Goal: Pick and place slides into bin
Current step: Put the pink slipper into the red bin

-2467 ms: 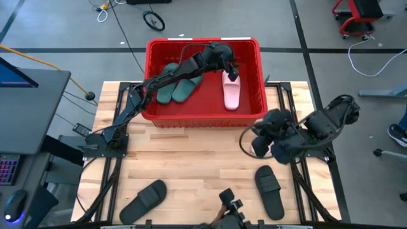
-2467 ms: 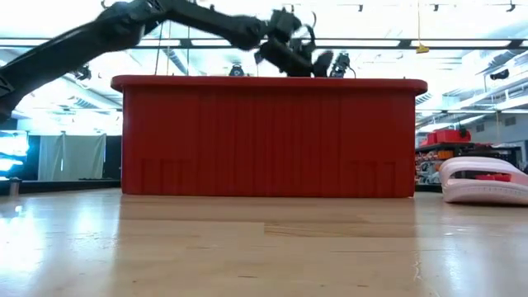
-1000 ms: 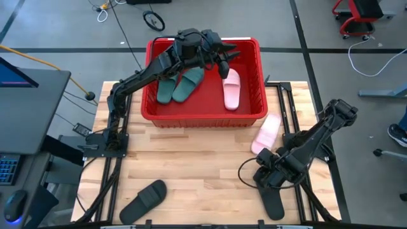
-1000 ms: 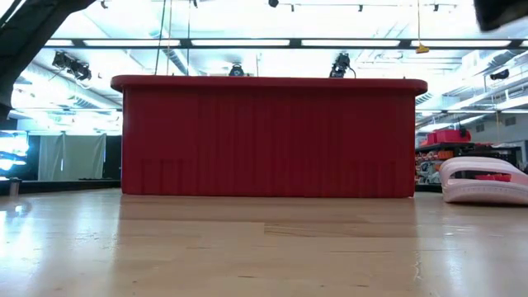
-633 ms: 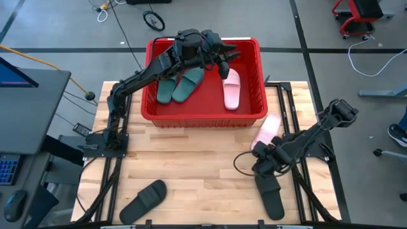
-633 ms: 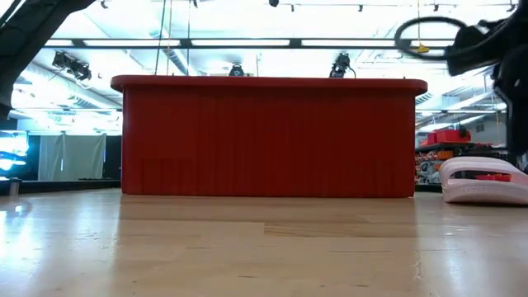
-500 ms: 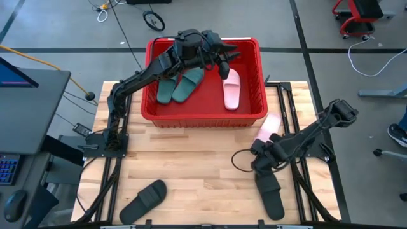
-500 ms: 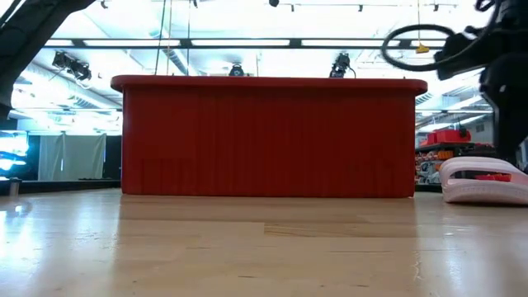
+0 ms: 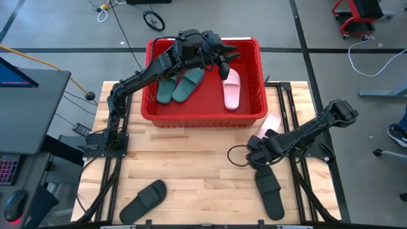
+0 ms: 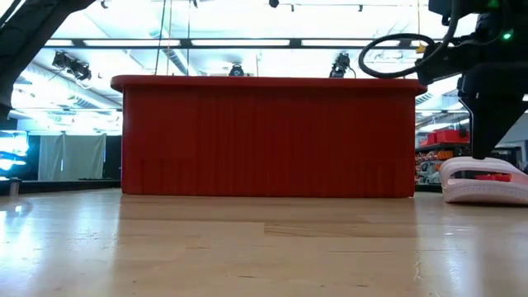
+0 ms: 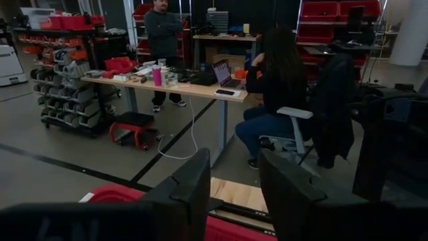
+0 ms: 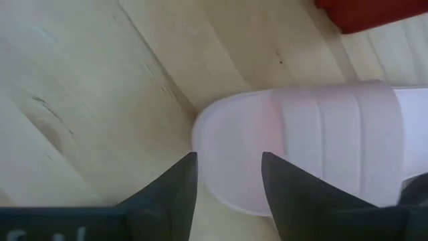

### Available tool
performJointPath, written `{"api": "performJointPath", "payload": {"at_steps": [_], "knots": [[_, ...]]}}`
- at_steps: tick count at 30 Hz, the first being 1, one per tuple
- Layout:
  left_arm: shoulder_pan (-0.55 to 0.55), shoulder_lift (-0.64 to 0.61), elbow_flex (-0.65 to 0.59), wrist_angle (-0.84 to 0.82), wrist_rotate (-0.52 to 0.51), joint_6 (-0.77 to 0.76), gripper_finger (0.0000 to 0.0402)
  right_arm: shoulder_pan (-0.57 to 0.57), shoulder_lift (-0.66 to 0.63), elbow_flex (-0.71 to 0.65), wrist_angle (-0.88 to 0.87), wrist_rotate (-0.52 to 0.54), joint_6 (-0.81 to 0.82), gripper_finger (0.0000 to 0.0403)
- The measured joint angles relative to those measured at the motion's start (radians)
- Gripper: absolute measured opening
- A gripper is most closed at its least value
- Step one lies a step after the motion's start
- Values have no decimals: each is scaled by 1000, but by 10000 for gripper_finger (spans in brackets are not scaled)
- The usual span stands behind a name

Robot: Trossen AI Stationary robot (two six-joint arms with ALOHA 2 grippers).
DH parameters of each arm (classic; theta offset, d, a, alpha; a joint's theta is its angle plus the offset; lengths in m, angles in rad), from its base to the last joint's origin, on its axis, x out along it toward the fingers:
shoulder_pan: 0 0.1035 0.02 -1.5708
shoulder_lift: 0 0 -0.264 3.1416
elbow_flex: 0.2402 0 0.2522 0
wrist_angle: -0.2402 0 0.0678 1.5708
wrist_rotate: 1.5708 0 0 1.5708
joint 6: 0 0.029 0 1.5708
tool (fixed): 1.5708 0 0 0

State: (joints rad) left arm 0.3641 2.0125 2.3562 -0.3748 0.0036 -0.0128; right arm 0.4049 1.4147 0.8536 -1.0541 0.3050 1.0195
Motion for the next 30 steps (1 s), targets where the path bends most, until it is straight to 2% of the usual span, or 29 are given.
{"api": "performJointPath", "payload": {"at_steps": [11,16,22,26,30], "knots": [[-5,0,0,-6,0,-1,135,3,77,-20,4,-1,-2,172],[-5,0,0,-6,0,-1,128,-4,127,-46,1,1,52,172],[-5,0,0,-6,0,-2,134,-3,184,-82,7,37,62,163],[-5,0,0,-6,0,-2,133,-3,193,-88,11,38,91,126],[-5,0,0,-6,0,-2,126,-4,171,-85,3,50,136,46]]}}
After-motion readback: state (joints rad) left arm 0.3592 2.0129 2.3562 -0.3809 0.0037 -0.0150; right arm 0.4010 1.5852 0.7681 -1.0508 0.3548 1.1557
